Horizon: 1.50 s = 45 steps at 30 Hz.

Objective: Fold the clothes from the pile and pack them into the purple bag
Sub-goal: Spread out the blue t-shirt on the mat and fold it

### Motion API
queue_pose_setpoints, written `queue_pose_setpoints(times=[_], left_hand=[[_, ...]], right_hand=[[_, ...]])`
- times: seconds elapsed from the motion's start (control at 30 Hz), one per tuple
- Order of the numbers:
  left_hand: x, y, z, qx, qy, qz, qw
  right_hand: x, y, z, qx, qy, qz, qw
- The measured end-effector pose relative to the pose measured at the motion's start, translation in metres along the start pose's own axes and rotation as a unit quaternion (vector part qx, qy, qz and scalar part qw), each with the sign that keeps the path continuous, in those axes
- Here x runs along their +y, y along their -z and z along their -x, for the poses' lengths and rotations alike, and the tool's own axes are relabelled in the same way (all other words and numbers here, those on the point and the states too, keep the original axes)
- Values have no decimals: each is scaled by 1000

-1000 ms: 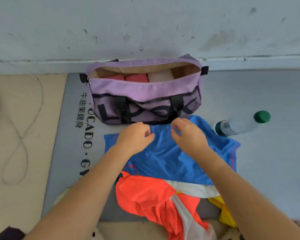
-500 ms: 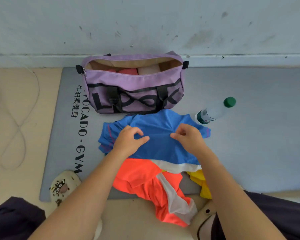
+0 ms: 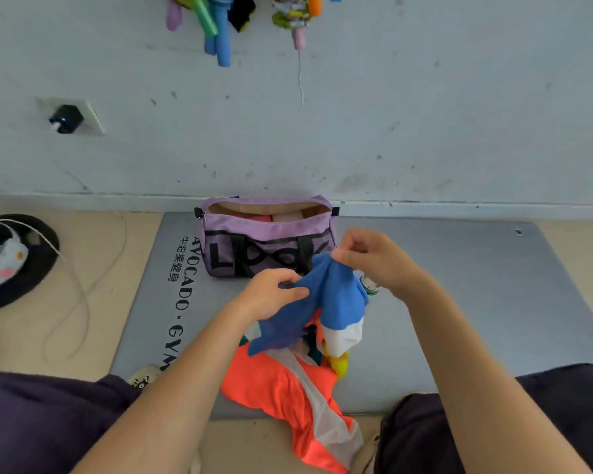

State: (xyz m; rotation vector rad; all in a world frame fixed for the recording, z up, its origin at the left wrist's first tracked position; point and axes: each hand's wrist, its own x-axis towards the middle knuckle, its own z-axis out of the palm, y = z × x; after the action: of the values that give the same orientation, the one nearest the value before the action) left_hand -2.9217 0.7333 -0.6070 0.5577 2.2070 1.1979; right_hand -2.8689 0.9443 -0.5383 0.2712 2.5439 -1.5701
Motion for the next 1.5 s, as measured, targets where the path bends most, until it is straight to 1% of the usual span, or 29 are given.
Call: queue_pose_setpoints(times=[0.07,0.13,0.27,0.33,0.4,0.43,0.47,0.53,0.6,0.63,0.7,0.77,0.83,0.9,0.97,1.0,1.03,1.1,1.13,1.17,1.2,1.23,1.3,1.37,1.4,1.43,1.5], left_hand=[[14,7,11,14,-8,18,1000],[32,17,20,27,-23,22,999],[71,41,39,55,-89,-14,994],[86,49,46,75,-126,-30,989],[93,54,54,86,-143,-37,985],[94,56,57,78,-140,-42,986],[92,59,60,54,-122,-56,990],[83,62,65,-27,-46,-123,991],[67,63,67,-103,32,-196,975],[60,62,67,-120,53,-221,966],[52,57,64,-106,51,-237,964],[53,51,61,-67,24,-211,975],[58,45,56,-27,1,-151,988],[61,41,53,-12,-9,-80,997],[65,36,51,-15,-14,2,1000],[67,32,51,-21,-15,50,998],[68,28,49,-26,-11,96,995],[69,22,45,-22,4,158,987],[70,21,43,-25,10,180,983],[71,21,42,-32,15,203,979],[72,21,40,-41,20,223,974],[73,20,39,-54,23,238,969],[77,18,38,-96,14,248,964],[82,17,38,-138,7,231,963],[85,18,38,-147,2,198,969],[88,20,37,-142,-9,138,980],[90,25,34,-104,-41,-2,994]], right_hand=[[-14,12,16,6,7,-29,1000],[-25,24,28,7,13,-18,1000],[-40,45,47,27,29,22,999],[-45,50,54,42,45,28,998],[-49,52,60,58,62,21,996],[-50,51,61,65,68,16,995],[-50,50,63,71,72,15,995],[-45,45,63,84,73,25,994],[-34,36,60,88,58,47,993],[-29,30,59,86,45,64,993],[-20,21,54,79,16,101,992],[-14,18,49,70,-6,120,990],[-11,16,45,58,-14,127,990],[-10,12,42,69,-13,143,987],[-13,6,42,85,-9,147,985],[-16,4,42,68,-18,129,989],[-20,3,44,29,-37,97,994],[-27,-2,49,-83,-81,56,992],[-28,-6,51,-124,-92,67,986],[-27,-8,52,-142,-97,90,981],[-26,-10,52,-143,-98,105,979],[-23,-10,52,-138,-101,98,980],[-24,-8,53,-125,-107,41,985],[-28,-1,56,-108,-109,5,988],[-30,1,57,-101,-109,-6,989],[-30,3,58,-96,-109,-17,989],[-28,5,60,-78,-110,-25,991]])
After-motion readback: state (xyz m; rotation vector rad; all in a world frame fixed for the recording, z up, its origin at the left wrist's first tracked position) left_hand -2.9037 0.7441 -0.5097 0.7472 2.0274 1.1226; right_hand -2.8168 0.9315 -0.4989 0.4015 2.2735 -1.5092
